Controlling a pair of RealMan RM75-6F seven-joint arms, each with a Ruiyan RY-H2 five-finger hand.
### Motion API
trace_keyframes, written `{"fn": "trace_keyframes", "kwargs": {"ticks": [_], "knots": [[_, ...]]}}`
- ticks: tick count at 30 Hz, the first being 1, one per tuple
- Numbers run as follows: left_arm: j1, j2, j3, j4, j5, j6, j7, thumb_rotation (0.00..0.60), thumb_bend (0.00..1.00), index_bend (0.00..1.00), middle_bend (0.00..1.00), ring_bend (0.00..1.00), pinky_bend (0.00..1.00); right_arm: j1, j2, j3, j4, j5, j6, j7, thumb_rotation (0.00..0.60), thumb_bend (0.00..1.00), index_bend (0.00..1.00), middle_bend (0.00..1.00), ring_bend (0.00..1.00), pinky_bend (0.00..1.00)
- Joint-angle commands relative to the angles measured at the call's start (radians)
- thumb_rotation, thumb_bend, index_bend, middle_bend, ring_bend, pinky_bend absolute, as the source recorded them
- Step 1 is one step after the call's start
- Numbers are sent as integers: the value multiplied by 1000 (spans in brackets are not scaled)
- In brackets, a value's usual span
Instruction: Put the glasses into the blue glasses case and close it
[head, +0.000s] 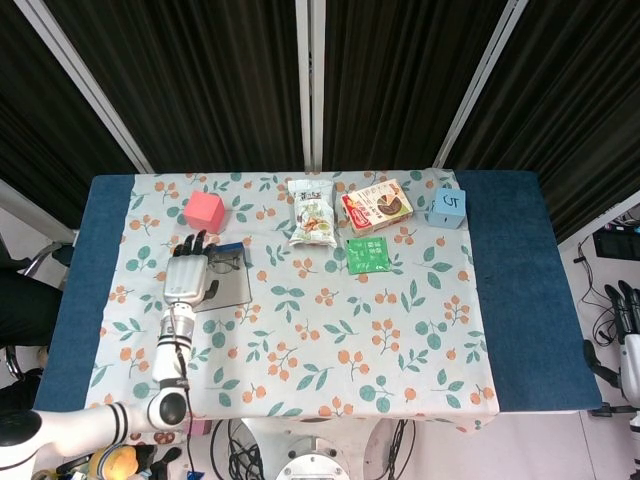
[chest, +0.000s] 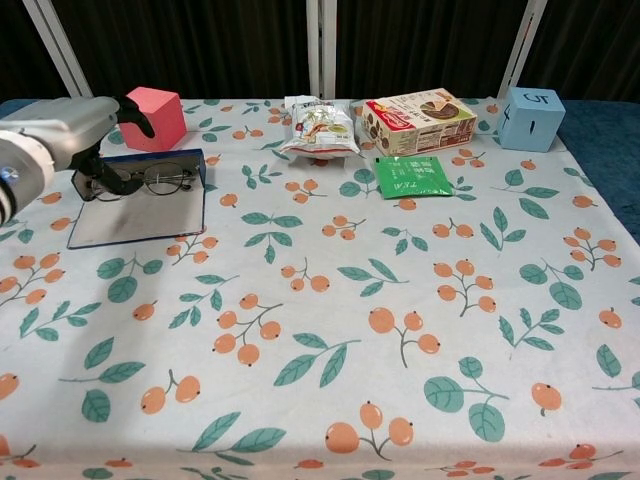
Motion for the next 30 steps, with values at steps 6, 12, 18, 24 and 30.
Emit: {"fn": "trace_keyframes", "kwargs": {"ticks": [6,12,18,24,30], "knots": [[63,102,82,-143,21,-65,-55,600,222,286,10,51,168,-1,-8,-1,2,-2,3,-6,600,295,0,0,0,0],[59,89,89,-114,10,-118,-90,534,183,287,1,51,167,-7,-9,2,3,4,14,-6,600,296,0,0,0,0],[49,55,99,-47,37,-101,-68,528,179,293,0,50,166,-8,-9,5,2,5,17,-9,600,296,0,0,0,0],[40,21,116,17,59,-72,-5,525,179,319,0,50,166,-6,-12,5,3,7,12,-11,600,296,0,0,0,0],[33,13,115,37,28,-99,31,524,180,328,0,41,166,-7,-13,6,6,6,14,-8,600,296,0,0,0,0]]}}
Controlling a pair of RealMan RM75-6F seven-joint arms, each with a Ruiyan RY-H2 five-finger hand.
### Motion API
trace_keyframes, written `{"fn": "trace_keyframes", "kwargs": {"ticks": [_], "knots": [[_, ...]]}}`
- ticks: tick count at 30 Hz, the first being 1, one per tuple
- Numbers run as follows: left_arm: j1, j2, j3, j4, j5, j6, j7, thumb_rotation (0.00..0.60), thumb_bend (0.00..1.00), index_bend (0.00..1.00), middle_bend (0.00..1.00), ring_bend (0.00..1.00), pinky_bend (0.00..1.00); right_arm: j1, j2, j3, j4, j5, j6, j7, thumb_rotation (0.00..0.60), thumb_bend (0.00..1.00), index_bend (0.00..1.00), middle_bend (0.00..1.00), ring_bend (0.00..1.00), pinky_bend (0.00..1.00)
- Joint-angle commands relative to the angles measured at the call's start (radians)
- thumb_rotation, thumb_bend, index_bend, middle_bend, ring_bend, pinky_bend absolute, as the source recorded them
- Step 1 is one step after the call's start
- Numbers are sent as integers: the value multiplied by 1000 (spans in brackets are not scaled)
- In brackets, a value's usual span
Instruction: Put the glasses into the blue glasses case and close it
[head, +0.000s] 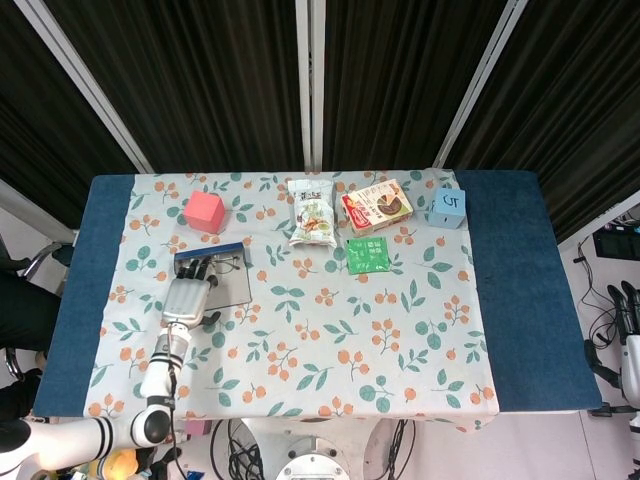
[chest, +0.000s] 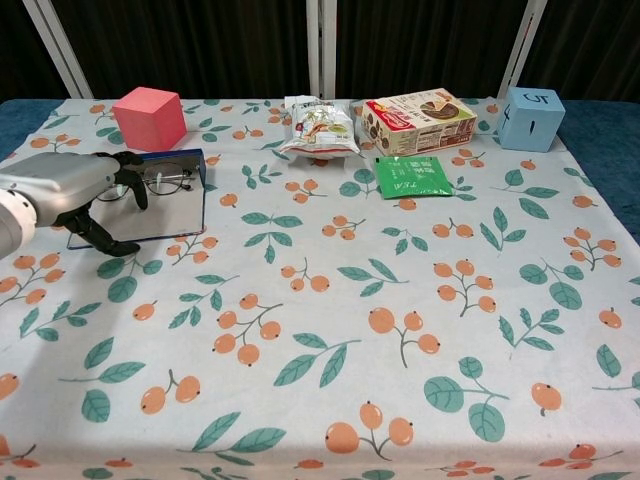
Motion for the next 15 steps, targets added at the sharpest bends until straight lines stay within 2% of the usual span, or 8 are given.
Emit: {"fn": "trace_keyframes", "kwargs": {"ticks": [1,6,8,10,12,15], "knots": [[-6,-3,-1,11,-17,-14,21,523,180,329,0,40,165,-1,0,0,1,-1,2,1,600,296,0,0,0,0],[-12,-15,-4,32,-19,-8,46,529,180,347,0,40,165,-2,-1,-1,5,-4,3,4,600,296,0,0,0,0],[-12,-25,-8,43,-7,6,45,553,189,368,0,40,165,-1,-2,-1,7,-5,3,7,600,296,0,0,0,0],[-9,-38,-11,60,13,26,35,593,249,396,0,40,165,-1,-3,-2,9,-5,2,9,600,296,0,0,0,0],[-5,-54,-14,86,38,48,22,600,322,420,0,40,165,-1,-4,-2,11,-8,2,10,600,296,0,0,0,0],[1,-79,-14,133,77,76,4,600,380,452,0,40,166,0,-5,-3,14,-9,0,11,600,296,0,0,0,0]]}}
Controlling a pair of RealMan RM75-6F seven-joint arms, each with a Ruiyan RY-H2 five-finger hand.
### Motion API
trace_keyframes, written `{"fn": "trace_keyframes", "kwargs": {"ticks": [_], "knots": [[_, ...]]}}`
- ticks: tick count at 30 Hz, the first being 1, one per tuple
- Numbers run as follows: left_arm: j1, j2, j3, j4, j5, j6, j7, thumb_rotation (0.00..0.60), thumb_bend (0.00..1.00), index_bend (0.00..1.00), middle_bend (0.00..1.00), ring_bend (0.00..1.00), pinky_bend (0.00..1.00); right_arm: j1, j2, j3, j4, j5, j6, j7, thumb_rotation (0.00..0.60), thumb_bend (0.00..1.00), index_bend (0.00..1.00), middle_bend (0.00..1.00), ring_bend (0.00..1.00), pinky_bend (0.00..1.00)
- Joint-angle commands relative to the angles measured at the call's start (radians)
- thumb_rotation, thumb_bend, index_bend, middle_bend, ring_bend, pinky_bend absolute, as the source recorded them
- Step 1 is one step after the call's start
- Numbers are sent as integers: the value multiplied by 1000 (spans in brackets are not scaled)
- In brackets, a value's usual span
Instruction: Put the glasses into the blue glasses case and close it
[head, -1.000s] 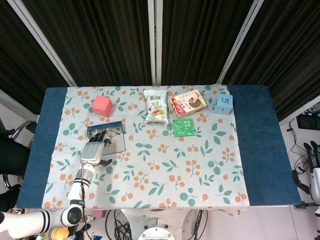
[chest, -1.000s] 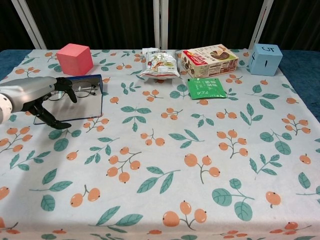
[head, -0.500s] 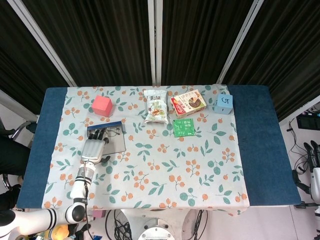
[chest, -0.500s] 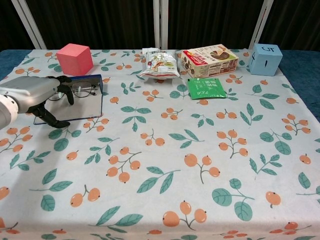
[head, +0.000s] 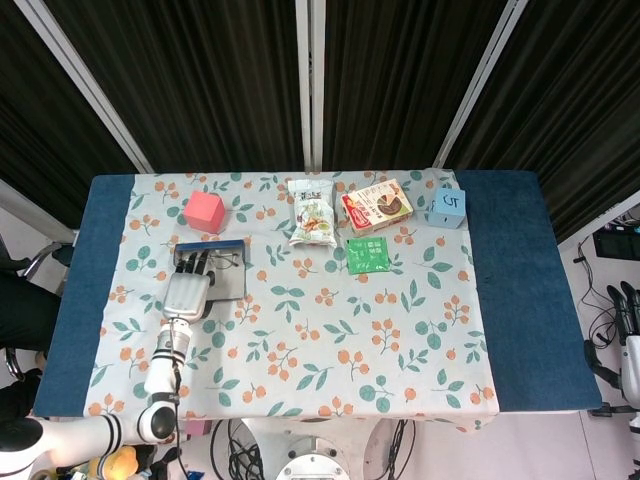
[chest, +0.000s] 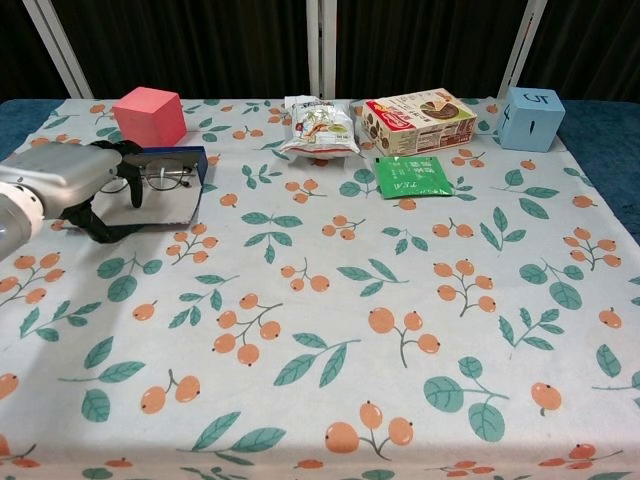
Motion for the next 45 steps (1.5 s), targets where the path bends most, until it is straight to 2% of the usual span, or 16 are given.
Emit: {"fn": "trace_keyframes", "kwargs": {"ticks": [1,7,11,14,18,22,25,29,33,37,45], "knots": [[8,-30,-2,51,40,30,-22,600,396,462,0,40,166,1,-1,0,2,0,-1,1,600,296,0,0,0,0],[17,-84,-11,165,114,64,-89,600,445,474,5,40,166,2,-3,0,3,0,-3,-2,600,296,0,0,0,0],[13,-107,-25,223,136,38,-133,600,450,479,6,40,166,3,-1,1,-1,0,-4,-8,600,296,0,0,0,0],[13,-114,-36,238,143,23,-149,600,457,530,9,40,166,3,1,2,-4,2,-2,-9,600,296,0,0,0,0],[25,-107,-35,228,163,28,-161,600,486,671,27,40,166,3,3,4,-5,5,-3,-10,600,296,0,0,0,0],[62,-66,-14,162,209,76,-178,600,490,721,34,40,166,6,2,4,-4,5,-8,-8,600,296,0,0,0,0],[121,2,37,63,288,168,-198,600,490,726,34,40,166,6,3,4,-3,5,-9,-6,600,296,0,0,0,0],[222,132,134,-87,392,281,-227,600,491,735,35,40,166,4,6,3,0,5,-8,-2,600,296,0,0,0,0],[287,229,195,-191,432,330,-193,600,491,745,48,40,166,4,4,-1,2,2,-9,-4,600,296,0,0,0,0],[281,268,179,-255,410,280,-161,600,490,745,50,40,166,7,-5,-9,4,-7,-16,-6,600,296,0,0,0,0],[222,206,102,-222,355,174,-77,600,490,746,50,40,166,2,-3,-11,0,-13,-6,-11,600,296,0,0,0,0]]}}
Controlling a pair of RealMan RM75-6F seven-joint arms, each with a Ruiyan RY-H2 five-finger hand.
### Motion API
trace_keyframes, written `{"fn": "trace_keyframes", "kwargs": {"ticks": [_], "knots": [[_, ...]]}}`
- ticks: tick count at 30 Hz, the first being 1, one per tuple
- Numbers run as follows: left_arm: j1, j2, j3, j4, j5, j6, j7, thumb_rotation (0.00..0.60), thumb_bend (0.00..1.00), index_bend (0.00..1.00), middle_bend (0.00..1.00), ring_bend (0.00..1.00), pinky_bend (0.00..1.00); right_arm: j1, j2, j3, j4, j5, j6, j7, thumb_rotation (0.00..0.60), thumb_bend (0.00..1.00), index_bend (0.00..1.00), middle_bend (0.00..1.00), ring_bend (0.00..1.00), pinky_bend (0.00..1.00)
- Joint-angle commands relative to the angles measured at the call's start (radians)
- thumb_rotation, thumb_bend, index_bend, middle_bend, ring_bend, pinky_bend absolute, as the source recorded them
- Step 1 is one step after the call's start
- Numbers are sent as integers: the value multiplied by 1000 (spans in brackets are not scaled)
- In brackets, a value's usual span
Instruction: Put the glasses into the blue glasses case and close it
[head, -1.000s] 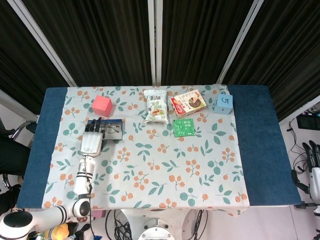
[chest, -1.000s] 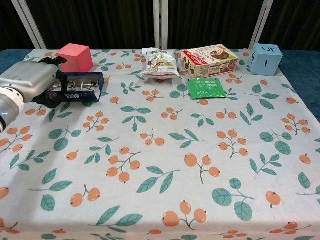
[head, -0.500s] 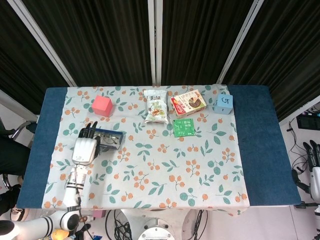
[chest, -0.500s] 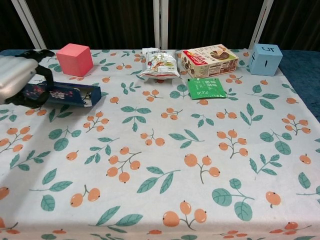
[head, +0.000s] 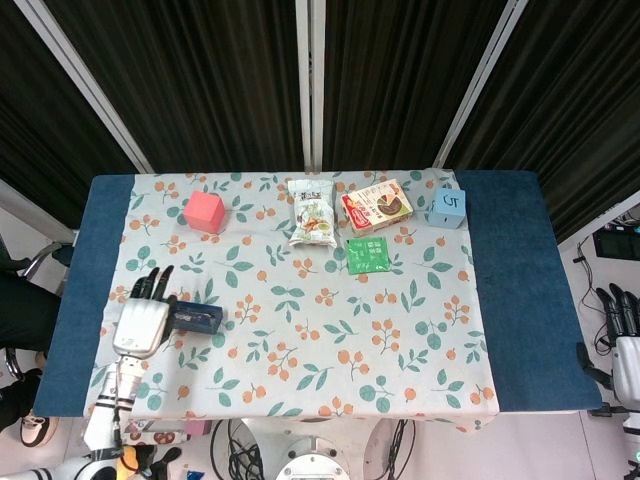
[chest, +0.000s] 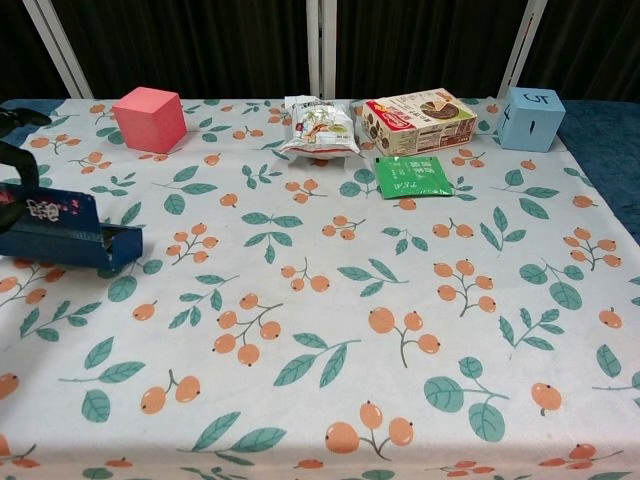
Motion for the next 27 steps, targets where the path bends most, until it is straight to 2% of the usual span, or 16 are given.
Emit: {"fn": "trace_keyframes", "kwargs": {"ticks": [1,14,19,21,24,26,27], "knots": [[-25,-29,-30,25,-37,-44,40,600,491,746,50,40,166,-2,3,2,0,5,1,1,600,296,0,0,0,0],[-74,-78,-102,112,-111,-118,104,600,486,746,68,40,166,0,-8,3,24,26,-21,14,600,296,0,0,0,0],[-83,-106,-114,159,-120,-127,105,600,484,702,73,41,166,1,-8,5,23,26,-19,13,600,296,0,0,0,0],[-86,-119,-117,182,-121,-129,103,600,484,614,73,40,166,0,-7,5,24,27,-19,13,600,296,0,0,0,0],[-90,-134,-121,206,-123,-135,96,600,473,418,60,40,166,-1,-7,6,25,29,-18,15,600,296,0,0,0,0],[-93,-142,-123,222,-111,-133,83,600,434,176,27,40,166,-2,-7,9,26,29,-13,16,600,296,0,0,0,0],[-94,-147,-124,234,-99,-126,71,600,416,91,13,41,165,-3,-8,10,26,29,-10,17,600,296,0,0,0,0]]}}
